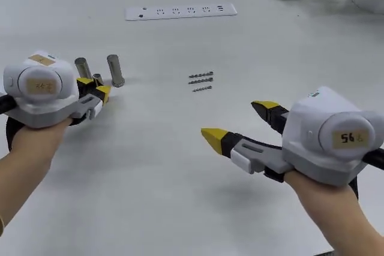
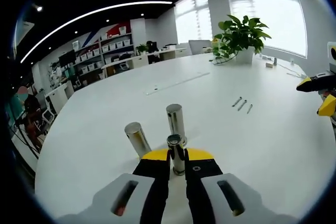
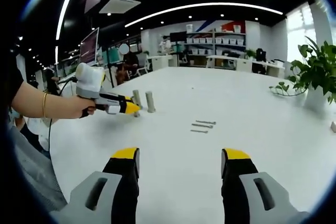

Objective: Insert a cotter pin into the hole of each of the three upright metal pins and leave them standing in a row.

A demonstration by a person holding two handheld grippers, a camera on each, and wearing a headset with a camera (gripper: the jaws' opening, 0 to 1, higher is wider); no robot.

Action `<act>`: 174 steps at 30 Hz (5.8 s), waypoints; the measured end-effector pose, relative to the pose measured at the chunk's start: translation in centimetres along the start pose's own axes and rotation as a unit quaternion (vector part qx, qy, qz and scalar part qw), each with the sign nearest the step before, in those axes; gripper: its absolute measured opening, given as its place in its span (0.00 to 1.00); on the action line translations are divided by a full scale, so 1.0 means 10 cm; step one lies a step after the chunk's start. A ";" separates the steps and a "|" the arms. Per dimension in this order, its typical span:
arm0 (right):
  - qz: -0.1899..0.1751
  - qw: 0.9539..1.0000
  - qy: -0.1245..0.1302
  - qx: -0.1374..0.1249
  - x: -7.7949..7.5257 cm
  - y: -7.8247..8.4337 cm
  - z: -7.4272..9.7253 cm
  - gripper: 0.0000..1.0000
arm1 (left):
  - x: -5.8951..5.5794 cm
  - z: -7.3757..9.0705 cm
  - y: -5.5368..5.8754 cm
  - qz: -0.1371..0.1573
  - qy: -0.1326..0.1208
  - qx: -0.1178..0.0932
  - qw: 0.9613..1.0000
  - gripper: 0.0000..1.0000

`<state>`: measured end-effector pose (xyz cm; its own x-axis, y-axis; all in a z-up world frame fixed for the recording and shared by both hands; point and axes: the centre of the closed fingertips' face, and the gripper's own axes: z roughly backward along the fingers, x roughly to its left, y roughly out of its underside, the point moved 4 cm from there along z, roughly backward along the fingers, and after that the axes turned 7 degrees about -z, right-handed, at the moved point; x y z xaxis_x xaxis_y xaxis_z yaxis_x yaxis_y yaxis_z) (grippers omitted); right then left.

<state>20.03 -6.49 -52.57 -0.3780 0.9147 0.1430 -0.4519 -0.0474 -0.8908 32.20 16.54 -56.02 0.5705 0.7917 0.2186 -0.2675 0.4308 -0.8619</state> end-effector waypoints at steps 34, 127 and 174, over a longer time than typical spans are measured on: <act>-0.001 1.000 -0.004 -0.006 0.02 -0.06 0.01 0.60 | -0.80 0.26 -0.11 -0.011 0.122 -0.031 0.992 0.06; 0.307 0.874 -0.202 0.317 -0.43 -0.20 -1.25 0.16 | -0.70 0.99 -0.16 -0.006 0.043 -0.052 0.998 0.75; 0.406 0.820 -0.216 0.340 -0.46 -0.22 -1.33 0.00 | -0.69 1.05 -0.06 0.009 0.066 -0.011 0.998 0.58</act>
<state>33.50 -5.20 -57.04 -0.9621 0.2504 -0.1082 -0.2003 -0.9178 -0.3428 20.27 15.34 -52.25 0.6636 0.7343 0.1431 -0.2618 0.4070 -0.8751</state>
